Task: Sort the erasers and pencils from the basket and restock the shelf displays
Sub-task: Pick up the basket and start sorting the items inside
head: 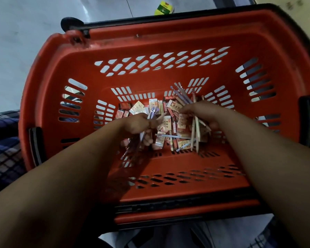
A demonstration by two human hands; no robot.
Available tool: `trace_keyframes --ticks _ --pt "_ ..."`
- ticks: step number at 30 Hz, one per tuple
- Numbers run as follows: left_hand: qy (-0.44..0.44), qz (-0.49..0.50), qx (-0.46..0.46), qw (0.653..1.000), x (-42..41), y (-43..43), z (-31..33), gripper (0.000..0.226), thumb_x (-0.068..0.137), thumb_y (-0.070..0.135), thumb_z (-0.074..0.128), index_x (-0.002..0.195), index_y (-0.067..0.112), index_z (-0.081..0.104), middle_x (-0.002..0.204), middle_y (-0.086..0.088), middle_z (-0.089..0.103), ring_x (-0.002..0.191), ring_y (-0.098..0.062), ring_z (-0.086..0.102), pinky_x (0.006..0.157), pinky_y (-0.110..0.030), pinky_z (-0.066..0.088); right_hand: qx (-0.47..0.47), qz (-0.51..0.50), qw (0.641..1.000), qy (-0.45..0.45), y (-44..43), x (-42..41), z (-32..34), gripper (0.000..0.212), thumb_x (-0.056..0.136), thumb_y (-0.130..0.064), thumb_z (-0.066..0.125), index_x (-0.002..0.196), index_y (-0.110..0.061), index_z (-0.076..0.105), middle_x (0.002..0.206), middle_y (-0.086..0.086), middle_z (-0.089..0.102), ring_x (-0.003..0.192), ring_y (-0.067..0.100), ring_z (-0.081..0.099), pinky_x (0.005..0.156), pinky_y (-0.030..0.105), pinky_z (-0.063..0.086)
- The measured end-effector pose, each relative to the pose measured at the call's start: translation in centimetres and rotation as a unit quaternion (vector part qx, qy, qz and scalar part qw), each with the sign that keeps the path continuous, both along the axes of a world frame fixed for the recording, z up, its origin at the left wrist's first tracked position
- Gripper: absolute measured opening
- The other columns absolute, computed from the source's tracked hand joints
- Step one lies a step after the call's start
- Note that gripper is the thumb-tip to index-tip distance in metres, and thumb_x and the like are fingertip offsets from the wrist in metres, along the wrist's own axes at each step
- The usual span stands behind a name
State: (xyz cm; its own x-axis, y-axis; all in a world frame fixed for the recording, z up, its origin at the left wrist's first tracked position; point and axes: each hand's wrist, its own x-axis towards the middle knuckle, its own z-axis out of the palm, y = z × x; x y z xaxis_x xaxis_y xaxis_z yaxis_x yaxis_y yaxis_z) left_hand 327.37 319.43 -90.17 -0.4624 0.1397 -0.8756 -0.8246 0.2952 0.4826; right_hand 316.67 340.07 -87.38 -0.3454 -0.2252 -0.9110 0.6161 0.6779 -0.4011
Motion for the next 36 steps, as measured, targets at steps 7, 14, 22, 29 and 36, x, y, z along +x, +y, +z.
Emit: trace_keyframes --ticks 7,14,22,29,36 --pt "-0.046 0.183 0.169 0.967 -1.6 0.9 0.8 0.007 0.1 0.008 0.059 0.097 0.007 0.064 0.065 -0.002 0.065 0.05 -0.011 0.063 0.051 -0.026 0.059 -0.014 -0.026 1.0 -0.011 0.4 1.1 -0.8 0.041 0.089 -0.021 0.077 0.118 0.001 0.059 0.078 0.011 0.074 0.058 0.021 0.07 0.054 0.034 0.058" --pt "-0.012 0.338 0.123 0.933 -1.0 3.8 -1.6 0.036 0.089 0.04 0.076 0.071 0.012 0.062 0.054 0.002 0.048 0.051 -0.011 0.049 0.05 -0.023 0.054 -0.059 -0.114 0.991 -0.036 -0.1 1.5 -1.8 0.036 0.084 -0.034 0.08 0.108 -0.01 0.068 0.06 0.002 0.061 0.047 0.016 0.052 0.06 0.033 0.053" --pt "-0.001 0.412 0.183 0.893 -0.8 5.1 -1.4 0.003 0.1 0.015 0.063 0.101 0.013 0.063 0.057 0.001 0.057 0.048 -0.008 0.057 0.047 -0.023 0.055 -0.077 -0.109 0.983 -0.128 -0.8 1.9 -1.9 0.011 0.094 -0.007 0.067 0.099 0.002 0.067 0.079 0.015 0.074 0.073 0.024 0.073 0.074 0.039 0.063" --pt "-0.049 0.347 0.212 0.912 2.0 5.3 -2.5 0.017 0.104 0.013 0.053 0.087 0.01 0.057 0.06 -0.002 0.054 0.049 -0.014 0.057 0.052 -0.027 0.056 -0.079 -0.102 0.978 -0.167 0.3 4.8 -4.4 0.027 0.092 -0.018 0.071 0.113 -0.001 0.073 0.109 0.019 0.072 0.094 0.028 0.072 0.078 0.04 0.062" --pt "-0.003 0.384 0.184 0.905 1.1 4.5 -3.3 0.021 0.104 0.016 0.053 0.087 0.007 0.06 0.056 0.0 0.048 0.047 -0.012 0.041 0.05 -0.027 0.046 -0.057 -0.102 0.977 -0.175 0.5 4.8 -4.0 0.025 0.098 -0.027 0.066 0.082 -0.008 0.06 0.064 0.005 0.058 0.059 0.02 0.063 0.064 0.037 0.063"
